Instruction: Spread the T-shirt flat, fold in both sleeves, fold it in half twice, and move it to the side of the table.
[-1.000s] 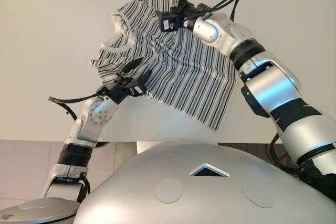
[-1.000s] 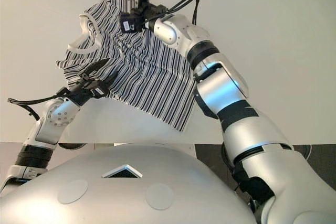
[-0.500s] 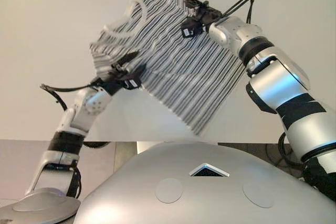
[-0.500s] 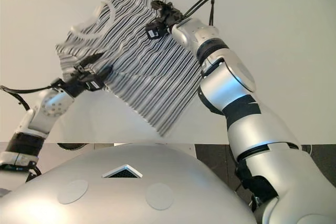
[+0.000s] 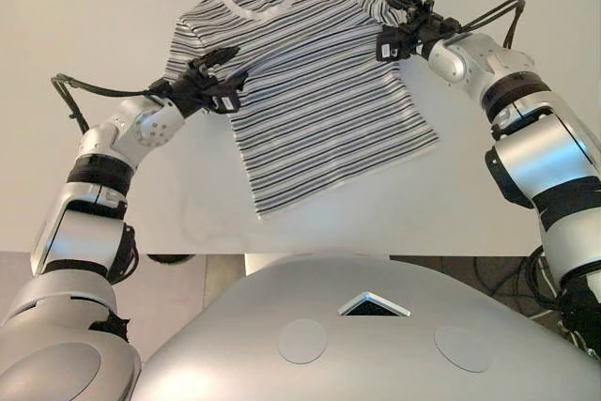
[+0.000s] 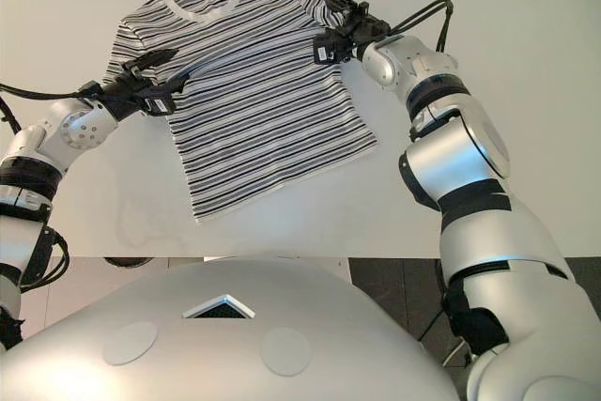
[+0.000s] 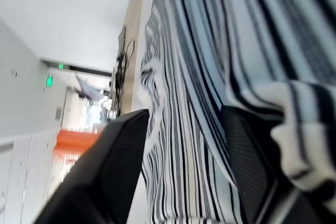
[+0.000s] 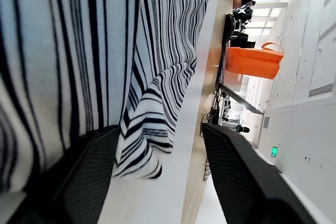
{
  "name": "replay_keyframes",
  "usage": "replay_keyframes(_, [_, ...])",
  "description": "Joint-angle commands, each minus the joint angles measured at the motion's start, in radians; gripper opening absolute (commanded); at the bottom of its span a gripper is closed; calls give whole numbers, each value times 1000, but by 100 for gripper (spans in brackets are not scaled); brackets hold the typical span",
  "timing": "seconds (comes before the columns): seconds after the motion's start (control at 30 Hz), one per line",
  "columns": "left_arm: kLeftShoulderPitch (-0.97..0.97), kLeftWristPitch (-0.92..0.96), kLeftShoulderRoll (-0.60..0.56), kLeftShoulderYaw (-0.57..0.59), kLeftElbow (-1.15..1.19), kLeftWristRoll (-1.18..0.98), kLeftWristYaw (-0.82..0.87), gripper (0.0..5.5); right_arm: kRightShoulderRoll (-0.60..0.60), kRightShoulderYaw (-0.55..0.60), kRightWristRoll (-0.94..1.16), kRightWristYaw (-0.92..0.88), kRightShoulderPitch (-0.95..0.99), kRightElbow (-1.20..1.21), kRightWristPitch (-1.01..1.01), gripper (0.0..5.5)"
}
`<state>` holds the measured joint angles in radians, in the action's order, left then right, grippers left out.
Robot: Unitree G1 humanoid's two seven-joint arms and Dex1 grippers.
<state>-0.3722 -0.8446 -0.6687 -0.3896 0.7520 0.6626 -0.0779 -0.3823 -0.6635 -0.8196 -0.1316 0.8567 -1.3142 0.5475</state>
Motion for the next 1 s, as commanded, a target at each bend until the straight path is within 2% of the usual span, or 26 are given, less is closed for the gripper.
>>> replay_keyframes(0.03, [-21, -54, -19, -24, 27, 26, 14, 255, -74, 42, 46, -24, -87, 81, 64, 296])
replay_keyframes(0.17, [12, -89, -1, 7, -46, -77, -24, 255, -197, 172, 209, 26, -285, 411, 182, 296])
replay_keyframes(0.37, [216, -6, -26, 49, -391, -410, -205, 255, -388, 423, 429, 165, -603, 1014, 114, 296])
replay_keyframes(0.43, [294, 65, -35, 63, -509, -543, -266, 255, -418, 465, 517, 228, -690, 1159, 110, 296])
replay_keyframes(0.53, [379, 198, 0, 132, -673, -837, -314, 255, -438, 429, 562, 358, -779, 1279, 105, 296])
replay_keyframes(0.63, [413, 305, 44, 235, -776, -1038, -308, 255, -441, 333, 421, 465, -785, 1240, 127, 296])
replay_keyframes(0.83, [458, 404, 103, 329, -867, -1077, -319, 255, -434, 197, 174, 552, -714, 1129, 210, 296])
replay_keyframes(1.0, [454, 469, 139, 394, -872, -1061, -305, 255, -472, 136, 112, 621, -727, 1168, 262, 296])
